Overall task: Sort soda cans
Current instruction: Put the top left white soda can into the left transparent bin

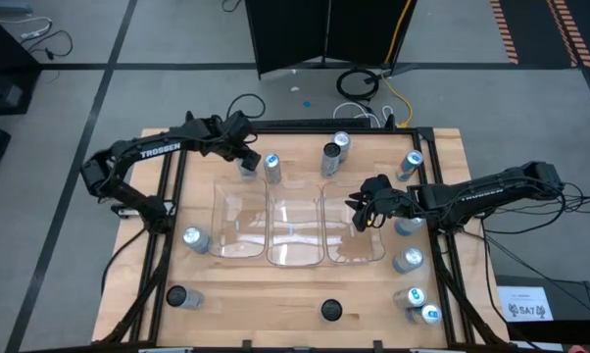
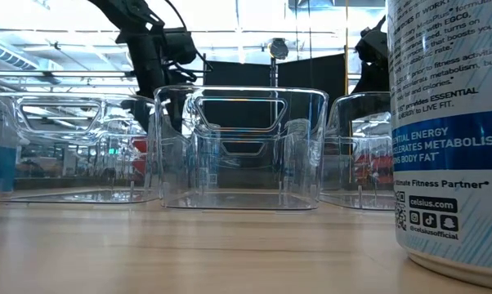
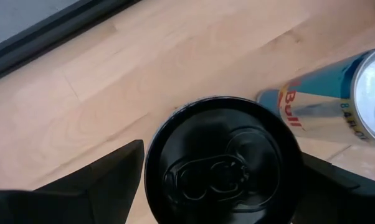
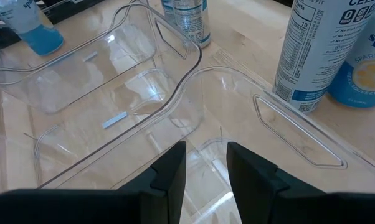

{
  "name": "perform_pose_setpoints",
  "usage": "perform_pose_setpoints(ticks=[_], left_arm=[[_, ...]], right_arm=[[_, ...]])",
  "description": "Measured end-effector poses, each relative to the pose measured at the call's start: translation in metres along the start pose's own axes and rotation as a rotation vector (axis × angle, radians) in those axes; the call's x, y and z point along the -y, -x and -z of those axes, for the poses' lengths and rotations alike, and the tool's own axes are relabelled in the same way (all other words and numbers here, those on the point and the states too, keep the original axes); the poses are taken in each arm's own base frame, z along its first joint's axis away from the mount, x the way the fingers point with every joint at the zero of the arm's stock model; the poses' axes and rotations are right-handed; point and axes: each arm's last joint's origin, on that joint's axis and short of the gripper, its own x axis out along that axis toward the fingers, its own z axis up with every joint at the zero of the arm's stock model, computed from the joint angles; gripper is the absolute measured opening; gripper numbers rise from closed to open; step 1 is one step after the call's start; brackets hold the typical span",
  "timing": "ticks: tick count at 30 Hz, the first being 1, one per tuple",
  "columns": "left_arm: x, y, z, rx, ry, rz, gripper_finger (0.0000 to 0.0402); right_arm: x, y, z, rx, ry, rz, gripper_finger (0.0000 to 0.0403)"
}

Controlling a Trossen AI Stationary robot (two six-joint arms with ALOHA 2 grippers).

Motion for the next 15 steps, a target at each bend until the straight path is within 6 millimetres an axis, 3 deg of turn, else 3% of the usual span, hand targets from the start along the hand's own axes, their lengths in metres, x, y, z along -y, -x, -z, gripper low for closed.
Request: perform_pose_setpoints(ticks=[7,15], left_arm=[[0.0,0.0,-0.0009,0.011,-0.023,-0.006,0.033],[0.0001,0.0001,-0.0011,0.014,-0.021,-0.004,0.0266]], right_arm=[[0.0,0.0,0.0,0.0,0.0,0.0,0.0107],[0.0,0.0,0.0,0.0,0.0,0.0,0.0107]])
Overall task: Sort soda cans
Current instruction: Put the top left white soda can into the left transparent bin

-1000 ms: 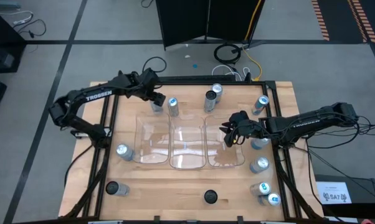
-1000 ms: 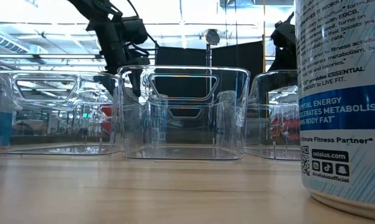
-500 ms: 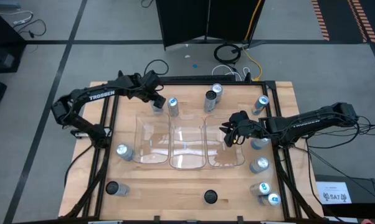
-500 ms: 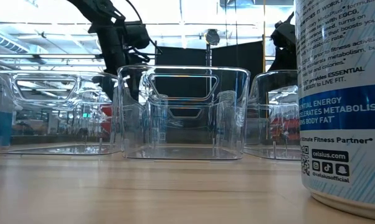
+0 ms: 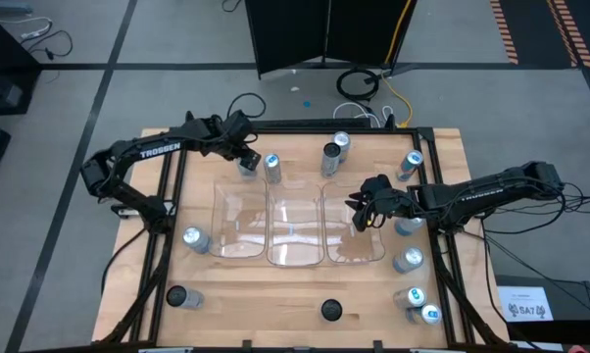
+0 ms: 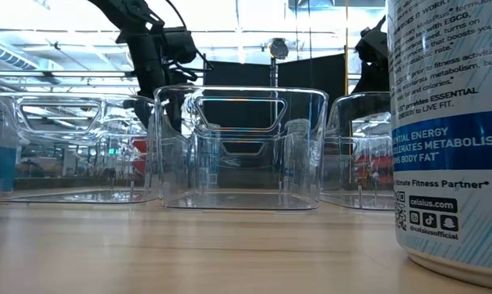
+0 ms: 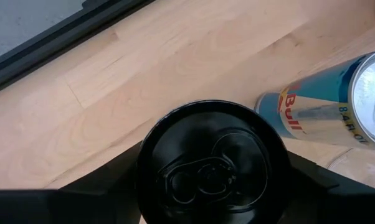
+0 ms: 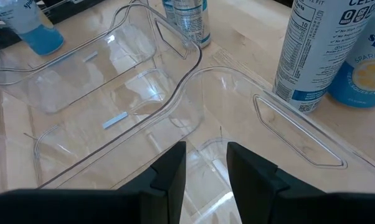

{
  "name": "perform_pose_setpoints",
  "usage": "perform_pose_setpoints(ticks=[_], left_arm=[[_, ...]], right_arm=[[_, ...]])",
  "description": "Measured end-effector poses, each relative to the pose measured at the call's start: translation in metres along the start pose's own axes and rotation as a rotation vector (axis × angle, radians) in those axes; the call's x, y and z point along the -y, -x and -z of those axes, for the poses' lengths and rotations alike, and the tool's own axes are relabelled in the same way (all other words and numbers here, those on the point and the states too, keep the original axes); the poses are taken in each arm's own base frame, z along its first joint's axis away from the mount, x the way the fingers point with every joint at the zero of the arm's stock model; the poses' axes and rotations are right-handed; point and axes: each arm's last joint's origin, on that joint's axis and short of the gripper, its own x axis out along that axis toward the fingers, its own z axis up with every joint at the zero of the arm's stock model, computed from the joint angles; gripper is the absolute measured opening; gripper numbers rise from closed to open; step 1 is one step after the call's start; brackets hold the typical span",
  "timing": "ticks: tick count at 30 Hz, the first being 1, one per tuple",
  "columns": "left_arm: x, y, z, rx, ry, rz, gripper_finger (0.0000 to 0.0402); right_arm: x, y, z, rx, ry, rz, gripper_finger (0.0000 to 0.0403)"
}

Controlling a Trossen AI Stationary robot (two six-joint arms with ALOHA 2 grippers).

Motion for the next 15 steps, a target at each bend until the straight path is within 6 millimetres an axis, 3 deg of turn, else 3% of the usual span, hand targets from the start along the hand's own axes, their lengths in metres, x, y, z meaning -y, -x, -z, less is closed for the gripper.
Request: perform_pose_setpoints(ticks=[8,15], left_arm=[[-0.001,0.002,0.001,0.002,0.027,0.004,0.0276],[-0.004,0.023,0.003,0.066,0.041,0.027,0.0276]], right_arm=[[0.0,0.0,0.0,0.0,0.0,0.0,0.0107],[0.0,0.0,0.0,0.0,0.0,0.0,0.0107]])
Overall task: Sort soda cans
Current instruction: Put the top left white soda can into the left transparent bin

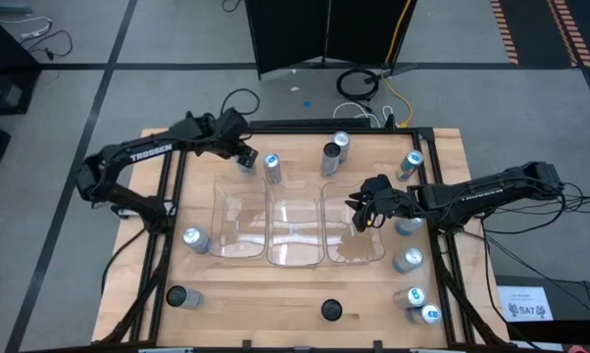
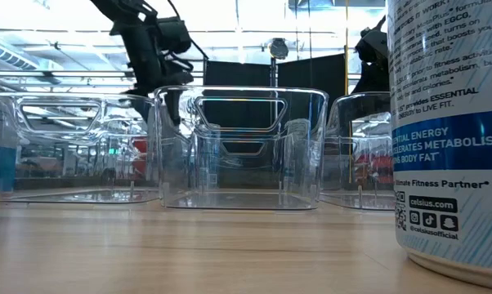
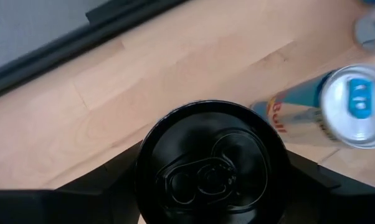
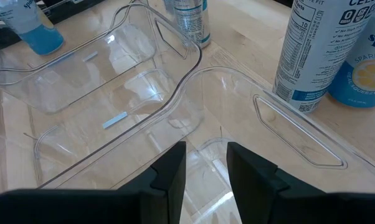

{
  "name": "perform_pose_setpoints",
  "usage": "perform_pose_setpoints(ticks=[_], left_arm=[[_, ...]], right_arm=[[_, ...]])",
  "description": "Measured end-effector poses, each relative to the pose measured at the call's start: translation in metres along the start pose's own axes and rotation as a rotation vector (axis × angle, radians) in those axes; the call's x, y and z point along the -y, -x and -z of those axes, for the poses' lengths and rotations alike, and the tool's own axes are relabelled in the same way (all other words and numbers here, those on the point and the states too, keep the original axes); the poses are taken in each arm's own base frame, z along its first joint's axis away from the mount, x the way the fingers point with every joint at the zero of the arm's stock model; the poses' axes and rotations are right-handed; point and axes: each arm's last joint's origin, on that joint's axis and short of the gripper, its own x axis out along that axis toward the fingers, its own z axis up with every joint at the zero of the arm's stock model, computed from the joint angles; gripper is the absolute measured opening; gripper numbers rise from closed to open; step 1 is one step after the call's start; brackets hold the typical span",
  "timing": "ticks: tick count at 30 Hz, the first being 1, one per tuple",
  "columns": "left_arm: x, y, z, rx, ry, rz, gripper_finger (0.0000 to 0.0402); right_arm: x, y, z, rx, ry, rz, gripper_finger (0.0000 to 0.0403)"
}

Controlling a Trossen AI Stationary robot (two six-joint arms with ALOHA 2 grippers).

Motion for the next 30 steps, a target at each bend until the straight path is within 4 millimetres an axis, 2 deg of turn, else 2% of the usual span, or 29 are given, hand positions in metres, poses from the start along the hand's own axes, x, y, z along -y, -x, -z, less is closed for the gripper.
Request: perform_pose_setpoints(ticks=[10,17,24,30], left_arm=[[-0.007,0.061,0.01,0.188,0.028,0.102,0.0276],[-0.005,0.106,0.03,0.284,0.001,0.256,0.0276],[0.012,0.122,0.055,0.246,-0.043,0.336,0.0276],[0.027,0.127,0.074,0.224,-0.055,0.311,0.0276]], right_arm=[[0.0,0.0,0.0,0.0,0.0,0.0,0.0107],[0.0,0.0,0.0,-0.001,0.003,0.0,0.0107],[0.0,0.0,0.0,0.0,0.003,0.0,0.0107],[0.0,0.0,0.0,0.0,0.001,0.0,0.0107]])
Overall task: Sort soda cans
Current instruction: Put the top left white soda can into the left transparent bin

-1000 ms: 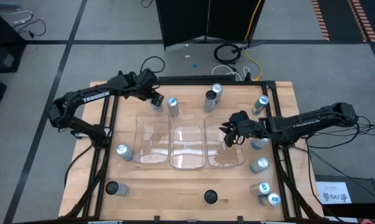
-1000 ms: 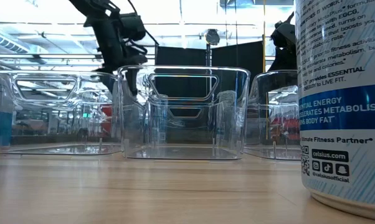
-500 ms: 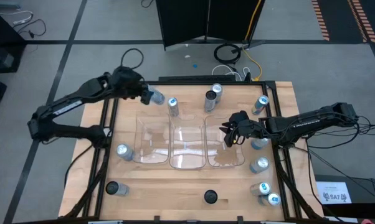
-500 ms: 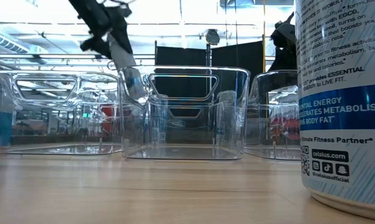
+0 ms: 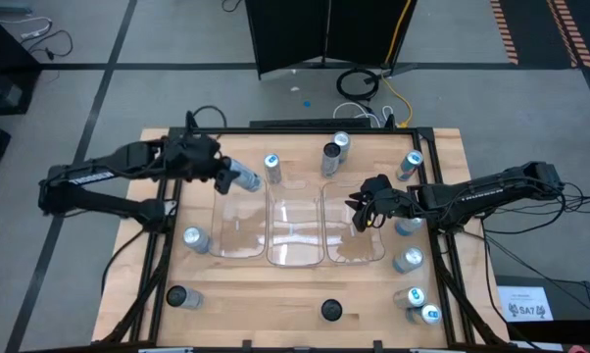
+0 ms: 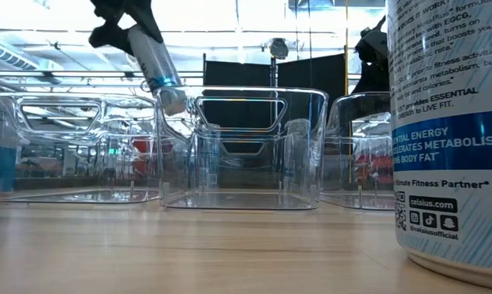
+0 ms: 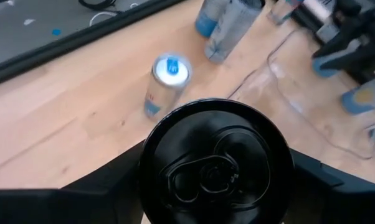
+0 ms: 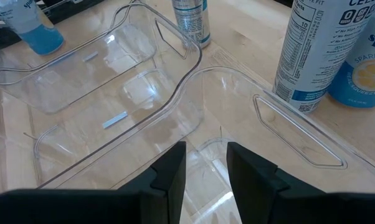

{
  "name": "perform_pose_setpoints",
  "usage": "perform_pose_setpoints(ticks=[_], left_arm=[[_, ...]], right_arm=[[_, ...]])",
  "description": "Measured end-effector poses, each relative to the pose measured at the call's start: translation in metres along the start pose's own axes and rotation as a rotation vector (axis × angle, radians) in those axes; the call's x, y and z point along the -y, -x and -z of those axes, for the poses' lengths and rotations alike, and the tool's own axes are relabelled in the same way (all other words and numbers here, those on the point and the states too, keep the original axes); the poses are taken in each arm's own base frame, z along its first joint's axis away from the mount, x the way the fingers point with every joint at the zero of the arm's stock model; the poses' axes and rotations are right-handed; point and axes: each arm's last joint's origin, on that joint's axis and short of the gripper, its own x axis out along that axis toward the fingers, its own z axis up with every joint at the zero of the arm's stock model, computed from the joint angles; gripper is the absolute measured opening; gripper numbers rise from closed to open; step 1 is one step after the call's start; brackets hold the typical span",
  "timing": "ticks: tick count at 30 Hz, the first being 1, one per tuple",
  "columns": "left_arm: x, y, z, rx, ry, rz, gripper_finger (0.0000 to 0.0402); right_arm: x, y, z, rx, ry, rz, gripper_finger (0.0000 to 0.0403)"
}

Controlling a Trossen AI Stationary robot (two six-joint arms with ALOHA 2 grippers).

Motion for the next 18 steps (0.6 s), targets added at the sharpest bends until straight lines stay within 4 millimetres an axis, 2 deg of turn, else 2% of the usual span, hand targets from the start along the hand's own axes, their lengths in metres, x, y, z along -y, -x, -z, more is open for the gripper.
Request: perform_pose_setpoints(ticks=[5,11,18], left_arm=[[0.0,-0.002,0.021,-0.053,0.033,-0.124,0.0276],[-0.009,-0.024,0.05,-0.126,0.092,-0.241,0.0276],[-0.017,-0.037,0.064,-0.141,0.136,-0.305,0.0276]], right_arm=[[0.0,0.0,0.0,0.0,0.0,0.0,0.0107],[0.0,0.0,0.0,0.0,-0.001,0.0,0.0107],[0.0,0.0,0.0,0.002,-0.002,-0.001,0.0107]])
